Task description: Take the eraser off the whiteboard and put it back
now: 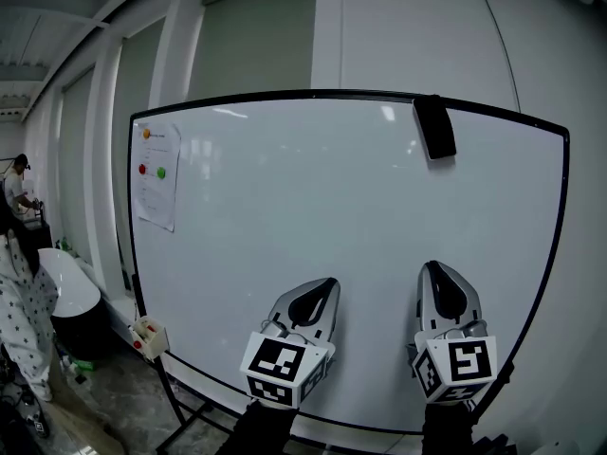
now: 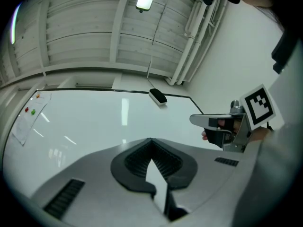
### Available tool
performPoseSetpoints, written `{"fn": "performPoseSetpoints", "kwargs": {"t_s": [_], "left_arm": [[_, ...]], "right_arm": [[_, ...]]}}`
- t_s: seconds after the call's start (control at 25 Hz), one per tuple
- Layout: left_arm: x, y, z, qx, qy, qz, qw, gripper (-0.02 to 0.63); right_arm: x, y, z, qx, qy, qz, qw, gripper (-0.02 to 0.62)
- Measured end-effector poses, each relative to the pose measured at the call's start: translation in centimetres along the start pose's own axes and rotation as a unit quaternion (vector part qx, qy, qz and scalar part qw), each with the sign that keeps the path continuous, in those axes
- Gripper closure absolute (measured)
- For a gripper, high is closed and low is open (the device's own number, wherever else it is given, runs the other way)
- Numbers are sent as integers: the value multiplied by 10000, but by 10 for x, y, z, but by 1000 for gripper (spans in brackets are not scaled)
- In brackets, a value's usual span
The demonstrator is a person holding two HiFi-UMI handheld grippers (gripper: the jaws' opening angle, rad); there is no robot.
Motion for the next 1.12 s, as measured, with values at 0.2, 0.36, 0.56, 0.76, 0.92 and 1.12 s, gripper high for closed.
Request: {"fn": "performPoseSetpoints", "kwargs": {"t_s": [0.2, 0.36, 0.56, 0.76, 0.92, 1.12], "left_arm": [[7, 0, -5, 76, -131, -50, 9999, 600], [9, 3, -9, 104, -173, -59, 9998, 600], [4, 5, -10, 21, -232, 79, 9997, 600], [-6, 15, -17, 84, -97, 9, 9999, 600], [-9, 16, -25, 59, -88, -38, 9999, 600], [-11, 19, -32, 67, -106, -84, 9999, 600]], "right_arm": [[0, -5, -14, 95, -76, 211, 9997, 578], [1, -10, -29, 115, -76, 475, 9988, 472], [14, -35, -51, -256, -241, 646, 9973, 336], [28, -57, -85, -453, -391, 717, 9956, 319], [37, -72, -107, -606, -433, 917, 9930, 319], [51, -85, -122, -734, -458, 1158, 9895, 319]]}}
Point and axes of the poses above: the fingertips, and each gripper's own axes: z backward along the fingers, y to its left, x out of its top, the point moved 8 cm from there along z, backward along the fingers, and after that the axes turned 6 degrees about x, right-handed, at the moved point
